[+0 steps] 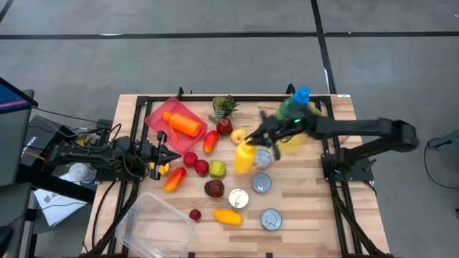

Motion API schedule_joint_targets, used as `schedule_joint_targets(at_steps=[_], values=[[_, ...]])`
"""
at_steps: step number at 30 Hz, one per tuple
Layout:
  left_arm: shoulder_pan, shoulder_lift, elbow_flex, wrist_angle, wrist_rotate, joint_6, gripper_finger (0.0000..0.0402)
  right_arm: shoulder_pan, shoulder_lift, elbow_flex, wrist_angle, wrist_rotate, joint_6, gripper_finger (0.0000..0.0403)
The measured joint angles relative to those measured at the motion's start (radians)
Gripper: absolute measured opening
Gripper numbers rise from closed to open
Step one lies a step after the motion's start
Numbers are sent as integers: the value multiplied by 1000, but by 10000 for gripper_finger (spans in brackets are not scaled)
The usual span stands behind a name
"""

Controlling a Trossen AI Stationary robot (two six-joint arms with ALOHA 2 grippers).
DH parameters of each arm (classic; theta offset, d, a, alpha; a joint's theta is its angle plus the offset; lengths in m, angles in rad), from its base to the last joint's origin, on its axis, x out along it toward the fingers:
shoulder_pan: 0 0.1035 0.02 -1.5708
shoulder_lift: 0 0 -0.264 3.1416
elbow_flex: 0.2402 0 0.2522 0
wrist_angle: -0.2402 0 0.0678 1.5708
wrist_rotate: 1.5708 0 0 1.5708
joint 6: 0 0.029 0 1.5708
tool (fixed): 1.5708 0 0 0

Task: Pick & Place Food Item
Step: Put the yellow tumbler into the yellow bin

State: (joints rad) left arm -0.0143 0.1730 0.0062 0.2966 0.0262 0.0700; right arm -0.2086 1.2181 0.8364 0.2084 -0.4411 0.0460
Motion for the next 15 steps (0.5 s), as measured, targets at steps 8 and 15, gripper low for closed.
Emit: schedule_joint_targets(at_steps=[8,15], values=[[0,0,0,0,0,0,0,-19,-429,2,-537,491,27,43],[0,0,0,0,0,0,0,20,-604,2,-775,926,147,43]])
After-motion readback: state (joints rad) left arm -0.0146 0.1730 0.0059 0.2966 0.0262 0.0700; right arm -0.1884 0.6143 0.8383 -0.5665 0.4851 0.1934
